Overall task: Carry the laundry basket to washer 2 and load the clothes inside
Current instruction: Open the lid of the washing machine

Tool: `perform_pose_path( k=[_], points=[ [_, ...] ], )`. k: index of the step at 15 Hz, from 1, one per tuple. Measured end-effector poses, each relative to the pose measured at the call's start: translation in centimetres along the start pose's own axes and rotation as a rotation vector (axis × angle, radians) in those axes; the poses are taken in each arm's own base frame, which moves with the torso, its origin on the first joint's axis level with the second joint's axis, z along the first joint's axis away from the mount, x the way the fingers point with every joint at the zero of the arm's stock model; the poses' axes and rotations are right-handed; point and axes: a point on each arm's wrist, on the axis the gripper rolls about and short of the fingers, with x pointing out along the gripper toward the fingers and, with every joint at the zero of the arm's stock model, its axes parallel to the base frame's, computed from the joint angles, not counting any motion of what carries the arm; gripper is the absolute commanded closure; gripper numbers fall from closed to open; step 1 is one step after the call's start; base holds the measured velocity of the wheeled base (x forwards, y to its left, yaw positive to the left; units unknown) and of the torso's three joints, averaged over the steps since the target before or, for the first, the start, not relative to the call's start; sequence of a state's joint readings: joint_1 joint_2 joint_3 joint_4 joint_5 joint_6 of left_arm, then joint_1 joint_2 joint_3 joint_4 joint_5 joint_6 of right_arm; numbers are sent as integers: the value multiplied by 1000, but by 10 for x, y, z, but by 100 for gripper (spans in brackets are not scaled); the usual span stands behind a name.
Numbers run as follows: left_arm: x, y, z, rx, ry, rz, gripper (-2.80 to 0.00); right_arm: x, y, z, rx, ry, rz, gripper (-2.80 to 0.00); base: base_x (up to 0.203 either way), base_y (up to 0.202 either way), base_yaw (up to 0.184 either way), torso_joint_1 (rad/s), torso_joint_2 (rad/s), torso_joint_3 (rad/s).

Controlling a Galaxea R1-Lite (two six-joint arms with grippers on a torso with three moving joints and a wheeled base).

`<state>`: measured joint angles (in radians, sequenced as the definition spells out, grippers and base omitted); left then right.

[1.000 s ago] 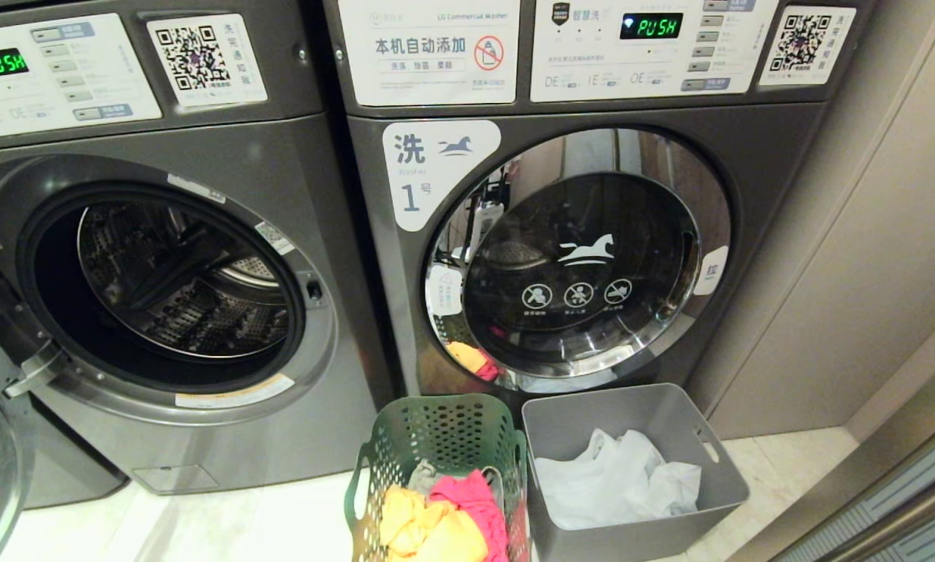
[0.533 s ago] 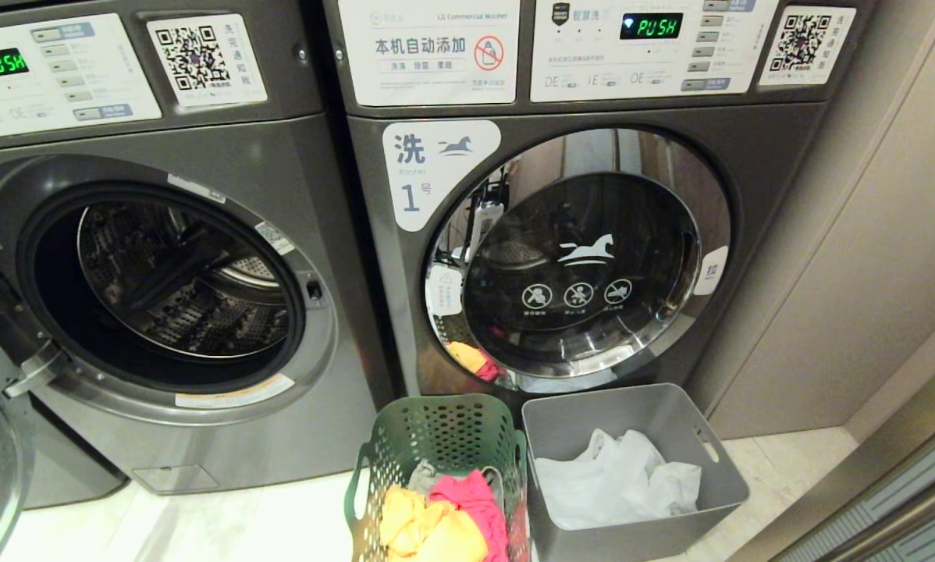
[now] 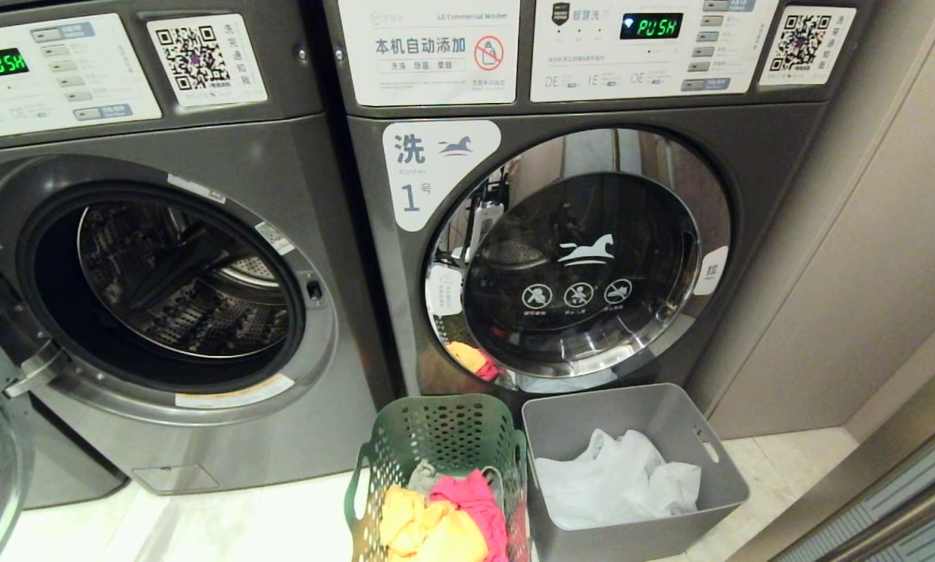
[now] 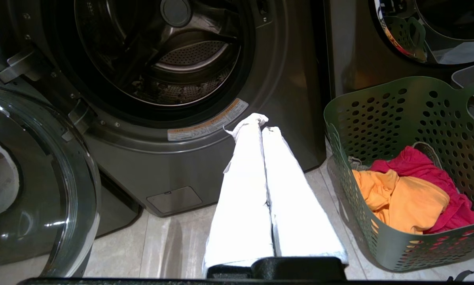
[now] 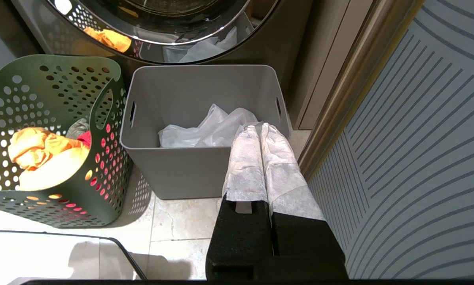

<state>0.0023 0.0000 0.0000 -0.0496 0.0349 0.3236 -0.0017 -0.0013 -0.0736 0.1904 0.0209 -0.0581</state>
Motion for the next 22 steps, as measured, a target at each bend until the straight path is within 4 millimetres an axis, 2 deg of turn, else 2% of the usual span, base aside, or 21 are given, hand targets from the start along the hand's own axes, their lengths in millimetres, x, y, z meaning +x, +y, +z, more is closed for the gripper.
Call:
perform_pose_path(
  k=[6,22],
  points=[
    [0,0,0,-5,-1,0,0,0,0,0,-2,0,3,0,1,50,1,1,0,0],
    [0,0,0,-11,-1,0,0,0,0,0,-16,0,6,0,0,196,-1,1,2,4]
  ],
)
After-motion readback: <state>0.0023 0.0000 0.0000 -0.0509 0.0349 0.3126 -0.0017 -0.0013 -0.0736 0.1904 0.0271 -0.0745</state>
